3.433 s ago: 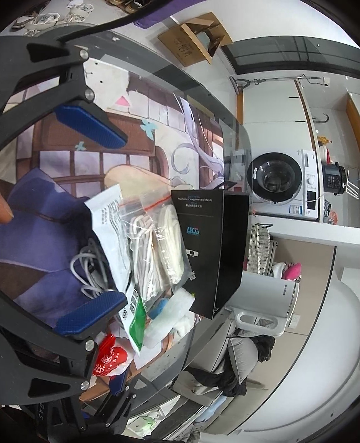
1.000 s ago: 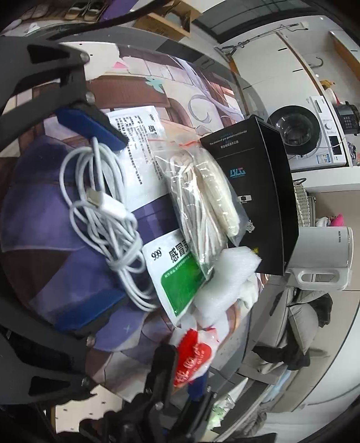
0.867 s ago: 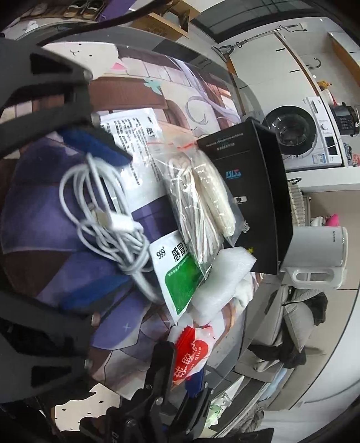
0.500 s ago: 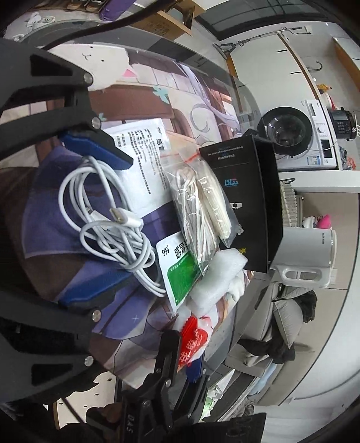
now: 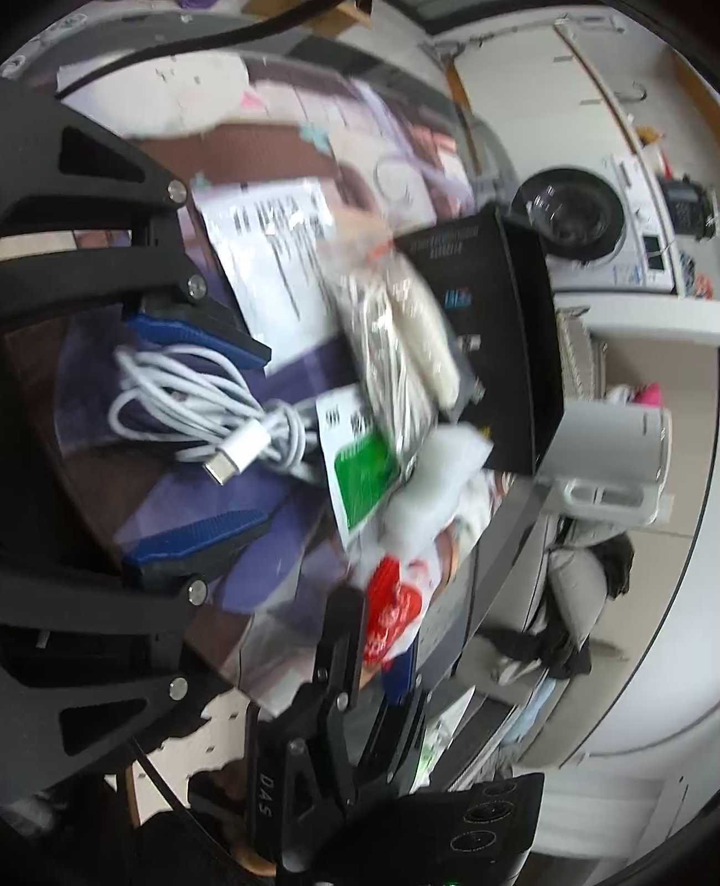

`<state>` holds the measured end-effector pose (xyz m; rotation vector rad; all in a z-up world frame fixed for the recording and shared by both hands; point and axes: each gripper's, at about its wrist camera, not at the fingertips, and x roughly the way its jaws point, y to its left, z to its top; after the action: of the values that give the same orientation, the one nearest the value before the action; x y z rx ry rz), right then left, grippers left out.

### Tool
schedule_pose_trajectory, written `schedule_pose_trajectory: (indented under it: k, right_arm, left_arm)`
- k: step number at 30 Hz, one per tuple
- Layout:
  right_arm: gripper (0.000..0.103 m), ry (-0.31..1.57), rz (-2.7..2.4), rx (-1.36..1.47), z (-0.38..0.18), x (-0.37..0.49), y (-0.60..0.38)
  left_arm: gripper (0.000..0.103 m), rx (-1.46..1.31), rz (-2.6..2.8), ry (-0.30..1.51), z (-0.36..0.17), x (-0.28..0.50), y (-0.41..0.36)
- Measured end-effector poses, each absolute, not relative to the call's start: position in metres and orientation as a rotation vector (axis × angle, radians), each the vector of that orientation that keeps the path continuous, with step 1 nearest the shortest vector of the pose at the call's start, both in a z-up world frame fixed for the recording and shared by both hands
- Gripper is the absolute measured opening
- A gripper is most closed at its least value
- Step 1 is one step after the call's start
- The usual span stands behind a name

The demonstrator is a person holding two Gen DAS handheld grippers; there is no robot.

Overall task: Organize soft objects
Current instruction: 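Grasp the coiled white USB cable with the left gripper while the right holds the red bag, then carry the white cable and red bag over the black box with both grippers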

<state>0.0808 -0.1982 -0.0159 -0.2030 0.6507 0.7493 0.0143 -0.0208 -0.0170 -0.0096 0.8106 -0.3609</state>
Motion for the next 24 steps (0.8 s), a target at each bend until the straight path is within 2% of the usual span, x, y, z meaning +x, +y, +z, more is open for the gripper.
schedule_pose_trajectory:
  k: [7,9,10,12,24]
  right_arm:
    - [0.053,0.653,0.748,-0.198,-0.016,0.082,-0.200]
    - [0.053,0.653,0.747,-0.198,-0.016,0.081,-0.199]
    - [0.053,0.652,0.748,-0.198,-0.016,0.081,-0.199]
    - [0.053,0.651,0.748,-0.199,-0.016,0.081,-0.199]
    - [0.053,0.630,0.766,-0.207,-0.013,0.075,-0.195]
  left_arm:
    - [0.050,-0.016,-0.390,0.844,-0.022,0.024,-0.035]
    - [0.041,-0.038,-0.380,0.841,-0.021,0.026,-0.033]
    - [0.031,-0.052,-0.369,0.839,-0.021,0.026,-0.031]
    - [0.026,-0.062,-0.354,0.832,-0.022,0.025,-0.027]
    - [0.024,-0.095,-0.327,0.804,-0.019,-0.006,-0.008]
